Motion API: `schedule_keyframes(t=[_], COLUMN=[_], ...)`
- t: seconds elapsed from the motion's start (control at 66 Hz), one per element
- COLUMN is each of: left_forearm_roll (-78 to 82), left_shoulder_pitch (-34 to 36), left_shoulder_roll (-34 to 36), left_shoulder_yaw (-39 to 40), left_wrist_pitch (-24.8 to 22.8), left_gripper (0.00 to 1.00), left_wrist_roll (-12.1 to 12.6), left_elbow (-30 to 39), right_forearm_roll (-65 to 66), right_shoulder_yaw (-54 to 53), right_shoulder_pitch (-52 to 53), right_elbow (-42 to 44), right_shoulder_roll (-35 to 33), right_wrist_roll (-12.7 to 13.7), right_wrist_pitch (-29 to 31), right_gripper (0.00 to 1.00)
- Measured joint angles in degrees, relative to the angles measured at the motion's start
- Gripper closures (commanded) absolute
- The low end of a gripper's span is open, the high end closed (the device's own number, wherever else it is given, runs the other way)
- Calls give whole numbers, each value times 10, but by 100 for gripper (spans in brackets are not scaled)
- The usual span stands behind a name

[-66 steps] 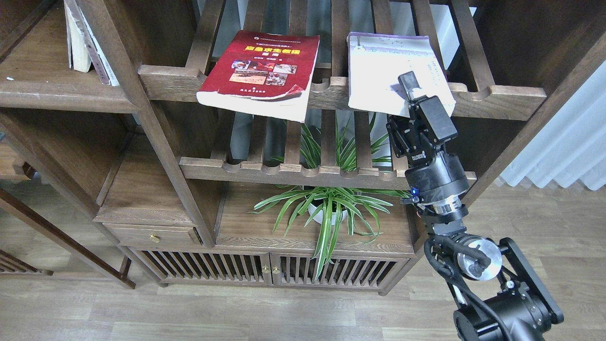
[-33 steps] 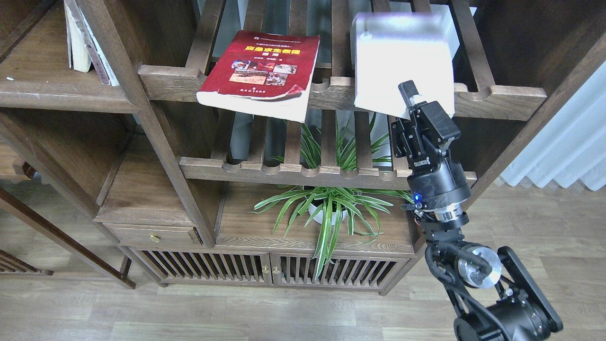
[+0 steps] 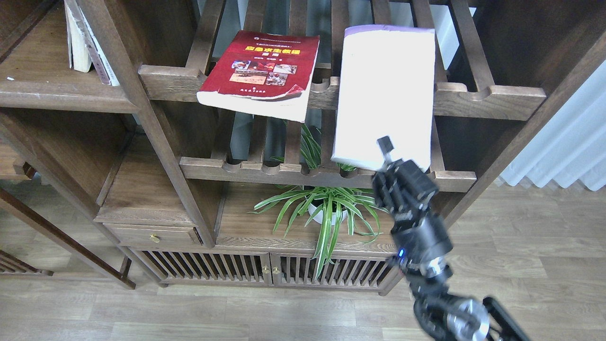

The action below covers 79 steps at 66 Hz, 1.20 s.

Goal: Organize books on shelf
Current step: 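Pull the white book down off the upper shelf with the right gripper, then grasp the held white book with the left gripper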

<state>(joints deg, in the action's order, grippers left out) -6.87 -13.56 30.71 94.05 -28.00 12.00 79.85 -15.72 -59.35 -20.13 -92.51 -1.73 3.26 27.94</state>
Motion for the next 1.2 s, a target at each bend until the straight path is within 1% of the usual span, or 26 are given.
schedule_keyframes(t=[0.167,0.379,0.469,0.485,0.621,0.757,0.894,1.075,1.196], left_forearm_roll=[-37,-64,-79,-92,-117,-144,-171,-176,-176], left_shoulder_pitch=[-11,-11,-11,-10,-3,9,22,29,44], left_shoulder_roll=[0,-8,-11,-11,-11,-18,-29,-34,-51], left_shoulder_yaw=[-64,-135,-172,-197,-249,-294,-331,-381,-424], left_wrist_pitch=[0,0,0,0,0,0,0,0,0], left_gripper=[0,0,0,0,0,0,0,0,0], left_wrist_roll=[0,-1,-2,-1,-1,-3,-3,-3,-2], left_elbow=[0,0,0,0,0,2,5,5,6], right_forearm_roll=[13,22,26,28,37,54,70,75,75], right_shoulder_yaw=[32,58,63,69,79,86,98,105,117], right_shoulder_pitch=[-23,-26,-26,-26,-21,-3,6,10,13], right_elbow=[3,24,38,49,83,150,175,178,177], right_shoulder_roll=[6,7,7,8,13,17,17,17,17], right_wrist_roll=[1,3,10,16,34,54,60,61,62], right_wrist_pitch=[0,0,0,0,1,1,1,1,1], right_gripper=[94,94,93,93,93,92,92,92,92])
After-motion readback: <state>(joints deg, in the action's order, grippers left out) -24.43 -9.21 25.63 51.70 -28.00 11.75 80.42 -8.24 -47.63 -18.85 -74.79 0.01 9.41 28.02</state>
